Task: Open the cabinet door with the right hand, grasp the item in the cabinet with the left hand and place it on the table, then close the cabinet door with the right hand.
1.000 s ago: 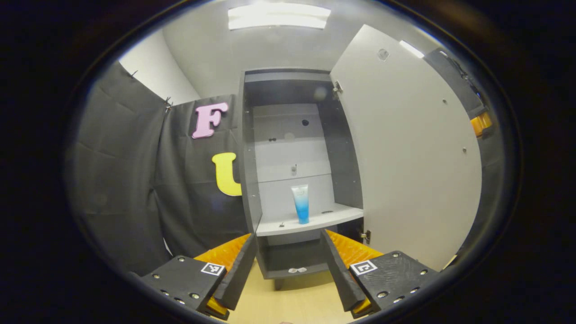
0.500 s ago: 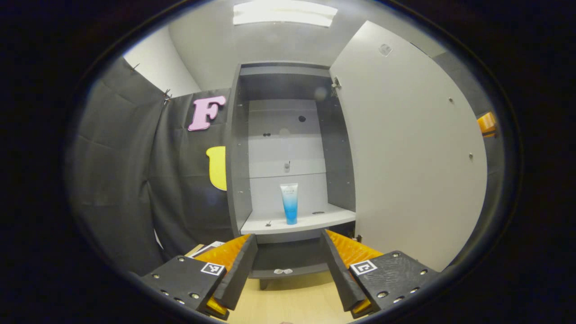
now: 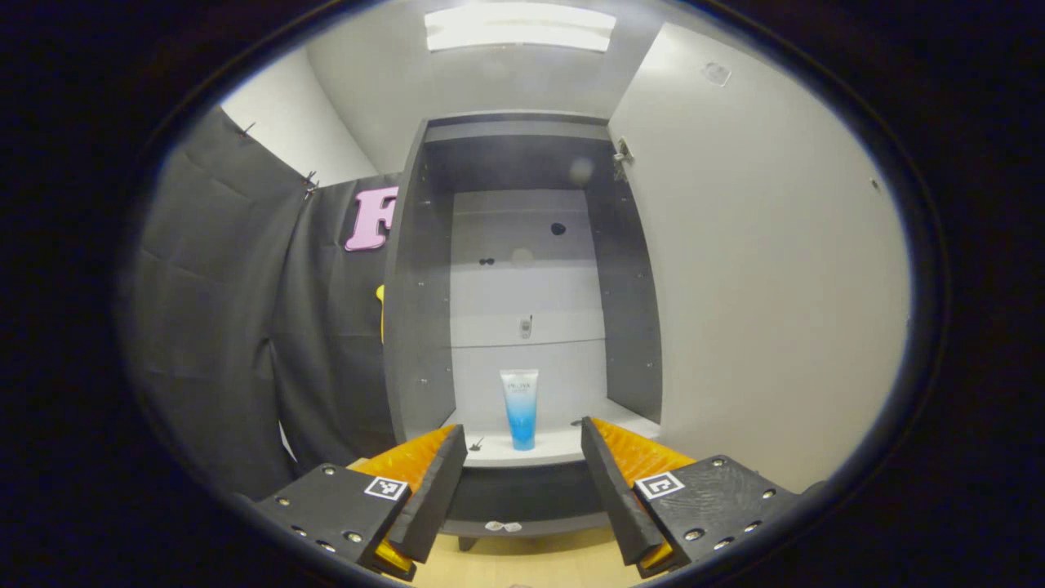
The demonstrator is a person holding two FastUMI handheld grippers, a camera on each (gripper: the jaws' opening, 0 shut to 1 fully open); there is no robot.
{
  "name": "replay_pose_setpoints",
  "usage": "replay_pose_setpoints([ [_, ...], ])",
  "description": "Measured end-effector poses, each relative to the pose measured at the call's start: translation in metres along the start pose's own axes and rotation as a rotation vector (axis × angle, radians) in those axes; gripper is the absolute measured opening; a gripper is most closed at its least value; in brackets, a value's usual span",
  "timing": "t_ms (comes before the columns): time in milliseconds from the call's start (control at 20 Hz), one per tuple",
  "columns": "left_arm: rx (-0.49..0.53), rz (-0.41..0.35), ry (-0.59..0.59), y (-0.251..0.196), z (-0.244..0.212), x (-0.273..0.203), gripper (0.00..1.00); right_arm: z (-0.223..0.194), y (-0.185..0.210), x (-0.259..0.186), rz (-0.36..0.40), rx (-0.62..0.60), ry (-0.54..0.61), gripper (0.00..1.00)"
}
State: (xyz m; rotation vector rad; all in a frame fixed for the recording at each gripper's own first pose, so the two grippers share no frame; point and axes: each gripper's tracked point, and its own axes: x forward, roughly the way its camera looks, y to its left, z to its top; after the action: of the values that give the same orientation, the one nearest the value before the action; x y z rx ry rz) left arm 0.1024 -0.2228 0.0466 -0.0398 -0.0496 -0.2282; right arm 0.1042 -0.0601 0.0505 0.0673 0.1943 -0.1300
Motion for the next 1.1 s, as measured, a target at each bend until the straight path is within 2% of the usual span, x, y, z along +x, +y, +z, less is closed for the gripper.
replay_pose_setpoints([
  [50, 0.007, -0.004, -0.009, 0.001, 0.004, 0.01, 0.85, -0.002, -0.005, 0.004, -0.014, 0.013, 0.009, 1.0],
  [300, 0.013, -0.062, -0.016, -0.002, 0.008, 0.058, 0.85, -0.01, -0.016, 0.015, -0.103, 0.084, 0.026, 0.98],
  [650, -0.022, -0.121, 0.019, 0.003, -0.017, 0.122, 0.85, -0.023, -0.014, 0.018, -0.221, 0.106, 0.057, 0.98],
  [1100, -0.006, -0.135, 0.108, 0.006, -0.068, 0.182, 0.86, -0.032, -0.002, 0.028, -0.291, 0.112, 0.09, 0.98],
])
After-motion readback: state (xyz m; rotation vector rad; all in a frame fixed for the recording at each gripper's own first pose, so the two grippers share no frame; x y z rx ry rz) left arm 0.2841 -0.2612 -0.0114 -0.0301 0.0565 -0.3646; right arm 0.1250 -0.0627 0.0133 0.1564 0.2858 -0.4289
